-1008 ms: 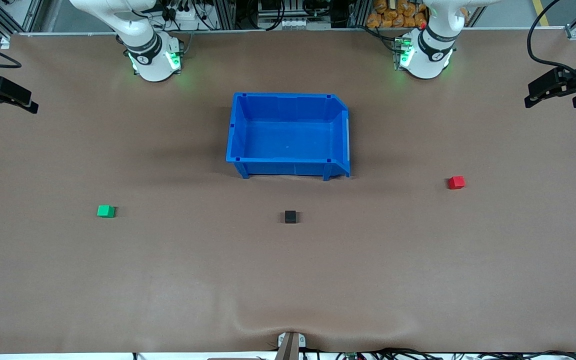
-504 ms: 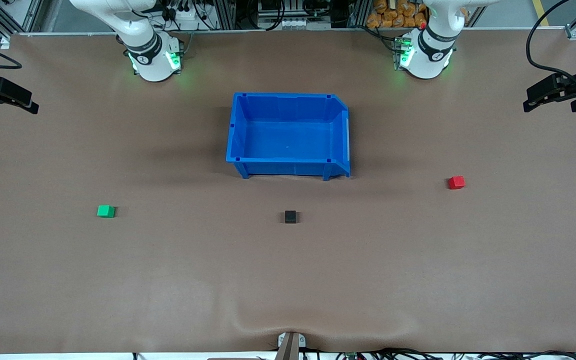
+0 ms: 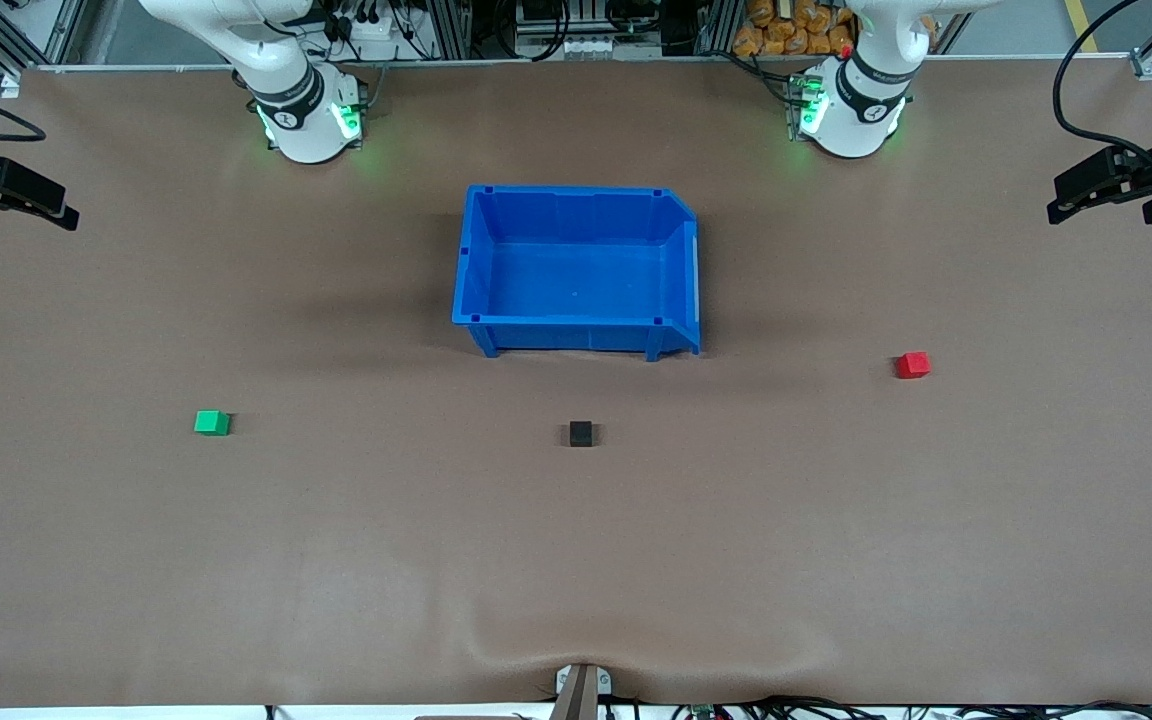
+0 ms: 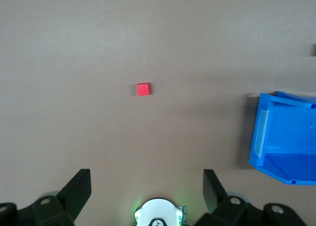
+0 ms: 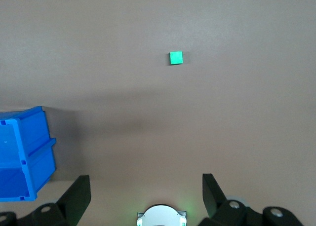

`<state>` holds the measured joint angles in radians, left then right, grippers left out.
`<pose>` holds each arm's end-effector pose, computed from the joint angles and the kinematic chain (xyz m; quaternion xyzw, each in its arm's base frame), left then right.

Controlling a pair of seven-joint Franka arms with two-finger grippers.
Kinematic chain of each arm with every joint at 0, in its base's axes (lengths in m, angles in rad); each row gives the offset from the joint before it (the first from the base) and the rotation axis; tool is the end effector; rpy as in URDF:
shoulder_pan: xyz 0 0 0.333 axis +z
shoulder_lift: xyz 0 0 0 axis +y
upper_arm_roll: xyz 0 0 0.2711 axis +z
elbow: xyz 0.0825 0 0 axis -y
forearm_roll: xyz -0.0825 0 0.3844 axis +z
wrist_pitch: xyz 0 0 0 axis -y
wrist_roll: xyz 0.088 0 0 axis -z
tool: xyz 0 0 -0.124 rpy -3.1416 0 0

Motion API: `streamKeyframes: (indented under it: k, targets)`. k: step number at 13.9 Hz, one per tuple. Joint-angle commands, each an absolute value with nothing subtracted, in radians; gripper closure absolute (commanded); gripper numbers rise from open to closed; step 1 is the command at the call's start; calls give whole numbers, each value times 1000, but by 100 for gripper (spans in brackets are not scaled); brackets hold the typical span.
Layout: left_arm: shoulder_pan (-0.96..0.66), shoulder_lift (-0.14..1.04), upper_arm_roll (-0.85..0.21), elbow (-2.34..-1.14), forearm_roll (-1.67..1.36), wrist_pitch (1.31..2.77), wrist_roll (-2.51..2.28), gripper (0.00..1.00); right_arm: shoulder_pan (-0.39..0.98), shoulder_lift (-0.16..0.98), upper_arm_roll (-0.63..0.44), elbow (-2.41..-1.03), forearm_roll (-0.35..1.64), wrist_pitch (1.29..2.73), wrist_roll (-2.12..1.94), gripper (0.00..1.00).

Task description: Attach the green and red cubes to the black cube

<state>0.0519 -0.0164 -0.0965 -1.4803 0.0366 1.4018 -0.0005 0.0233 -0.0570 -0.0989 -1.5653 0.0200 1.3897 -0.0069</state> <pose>0.5313 -0.0191 0.5993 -0.9991 0.0195 0.0306 0.0196 0.5168 -0.0377 0.5811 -0.9976 0.0328 0.0588 0.0152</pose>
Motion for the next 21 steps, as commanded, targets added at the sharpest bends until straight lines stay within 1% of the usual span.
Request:
streamKeyframes:
  k: [1, 4, 11, 15, 17, 21]
  targets:
    - [55, -23, -100, -1459, 55, 1387, 6, 0, 26, -52, -101, -1552, 23, 1385, 2, 0]
    - [87, -23, -92, -1460, 54, 1384, 24, 0, 26, -52, -101, -1552, 23, 1385, 2, 0]
    - [89, -26, -92, -1465, 49, 1361, 48, 0, 28, -52, -101, -1552, 23, 1387, 2, 0]
    - [80, -25, -103, -1482, 43, 1364, 22, 0, 28, -51, -100, -1552, 23, 1387, 2, 0]
    - [80, -21, -127, -1494, 43, 1367, -1, 0, 28, -49, -101, -1552, 23, 1387, 2, 0]
    - [78, -6, -130, -1496, 43, 1374, -3, 0, 28, -48, -100, -1552, 23, 1387, 2, 0]
